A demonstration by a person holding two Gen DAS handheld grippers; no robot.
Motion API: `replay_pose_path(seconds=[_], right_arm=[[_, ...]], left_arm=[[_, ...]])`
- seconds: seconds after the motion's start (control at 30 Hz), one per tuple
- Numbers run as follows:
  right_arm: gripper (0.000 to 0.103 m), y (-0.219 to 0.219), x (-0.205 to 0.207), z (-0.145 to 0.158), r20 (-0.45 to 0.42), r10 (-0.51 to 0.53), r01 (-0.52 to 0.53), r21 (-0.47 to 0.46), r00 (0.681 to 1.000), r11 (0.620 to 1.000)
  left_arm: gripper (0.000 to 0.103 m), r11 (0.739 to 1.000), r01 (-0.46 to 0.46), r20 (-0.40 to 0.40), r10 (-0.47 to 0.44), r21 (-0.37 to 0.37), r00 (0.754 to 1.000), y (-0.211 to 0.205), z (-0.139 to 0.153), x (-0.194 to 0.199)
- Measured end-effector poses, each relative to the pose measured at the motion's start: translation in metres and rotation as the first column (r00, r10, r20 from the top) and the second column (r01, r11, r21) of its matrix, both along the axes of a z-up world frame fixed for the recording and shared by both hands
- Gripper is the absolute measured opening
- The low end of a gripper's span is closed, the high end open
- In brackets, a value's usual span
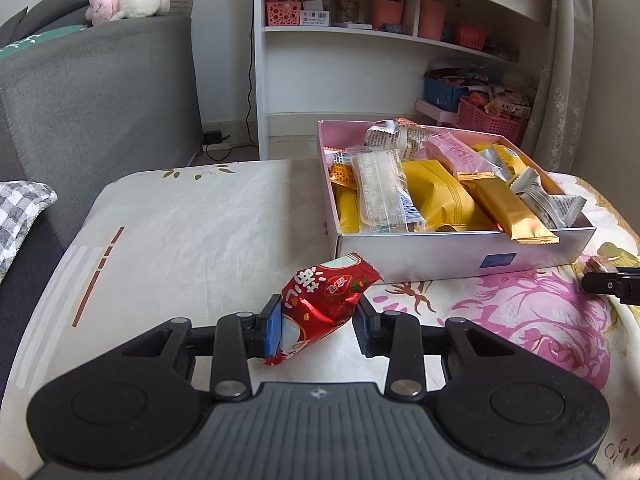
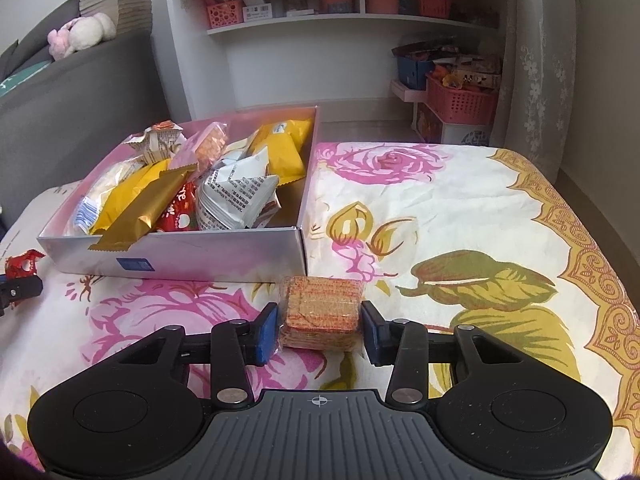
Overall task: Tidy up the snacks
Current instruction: 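Carry both snacks into the pink box and open both grippers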
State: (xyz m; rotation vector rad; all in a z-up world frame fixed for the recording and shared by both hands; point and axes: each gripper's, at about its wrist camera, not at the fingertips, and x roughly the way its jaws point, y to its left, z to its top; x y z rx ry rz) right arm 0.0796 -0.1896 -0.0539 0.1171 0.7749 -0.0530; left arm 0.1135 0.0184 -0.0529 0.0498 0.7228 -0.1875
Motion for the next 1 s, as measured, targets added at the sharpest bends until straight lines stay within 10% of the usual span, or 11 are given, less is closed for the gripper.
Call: replay_pose_path(seconds=[0.43,1.0], right_arm=[[0.041,0.011,-0.008,0.015,-0.004,0.031,-0.031,-0.032,1.000,0.999],[0.041,0.000,0.003,0.068,0.102,-0.011,-0.003,0.134,0.995,0.991]], left_arm=[[0.033,0.998,0.046,0.023,-0.047,0.035,0.999,-0.013,0.012,-0.011],[0.033,0.993,0.036,0.047,-0.031,-0.110,0.998,-0.039,0.042,-0.003]])
